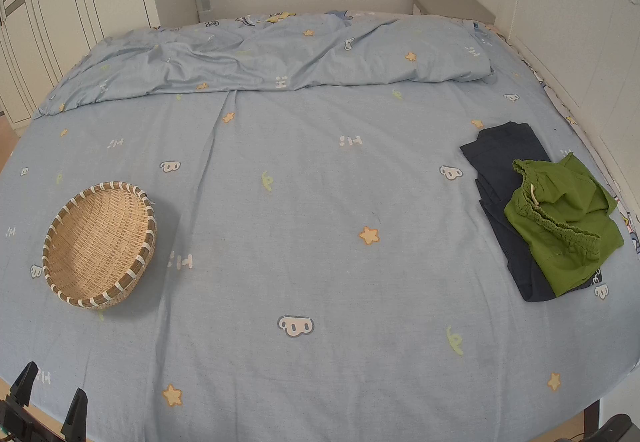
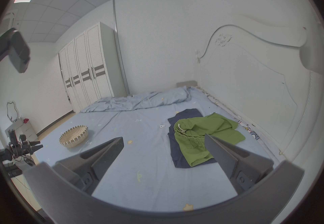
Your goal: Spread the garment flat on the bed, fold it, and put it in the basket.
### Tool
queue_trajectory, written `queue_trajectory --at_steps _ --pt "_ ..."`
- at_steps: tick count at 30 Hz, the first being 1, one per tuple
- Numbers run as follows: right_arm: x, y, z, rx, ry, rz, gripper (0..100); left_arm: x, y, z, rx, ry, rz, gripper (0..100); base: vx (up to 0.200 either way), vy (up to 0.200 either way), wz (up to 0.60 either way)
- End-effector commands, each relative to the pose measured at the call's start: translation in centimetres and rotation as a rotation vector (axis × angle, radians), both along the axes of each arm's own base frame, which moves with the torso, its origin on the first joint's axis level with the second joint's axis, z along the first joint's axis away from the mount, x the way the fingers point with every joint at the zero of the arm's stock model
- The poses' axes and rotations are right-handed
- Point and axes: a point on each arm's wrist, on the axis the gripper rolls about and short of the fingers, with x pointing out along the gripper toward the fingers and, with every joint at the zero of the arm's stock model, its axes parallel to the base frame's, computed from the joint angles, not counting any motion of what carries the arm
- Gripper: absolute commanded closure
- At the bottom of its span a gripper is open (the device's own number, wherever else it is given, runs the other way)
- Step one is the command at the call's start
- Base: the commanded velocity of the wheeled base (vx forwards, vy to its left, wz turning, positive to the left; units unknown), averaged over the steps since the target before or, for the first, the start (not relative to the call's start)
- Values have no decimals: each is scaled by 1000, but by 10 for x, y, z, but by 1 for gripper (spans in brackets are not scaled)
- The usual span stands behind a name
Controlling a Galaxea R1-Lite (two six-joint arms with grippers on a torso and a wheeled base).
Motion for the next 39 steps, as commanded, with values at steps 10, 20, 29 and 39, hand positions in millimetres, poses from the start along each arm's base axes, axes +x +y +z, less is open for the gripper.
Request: queue_trajectory --at_steps 10,20,29,39 --pt "261 22 72 -126 553 -5 0 0 0 -5 0 0 -2 0 0 0 0" --pt "345 34 9 -177 671 -77 0 0 0 -5 0 0 0 0 0 0 0" --pt "379 26 -11 -167 673 -119 0 0 0 -5 0 0 0 0 0 0 0" --pt "379 22 -17 -168 679 -145 0 0 0 -5 0 2 0 0 0 0 0"
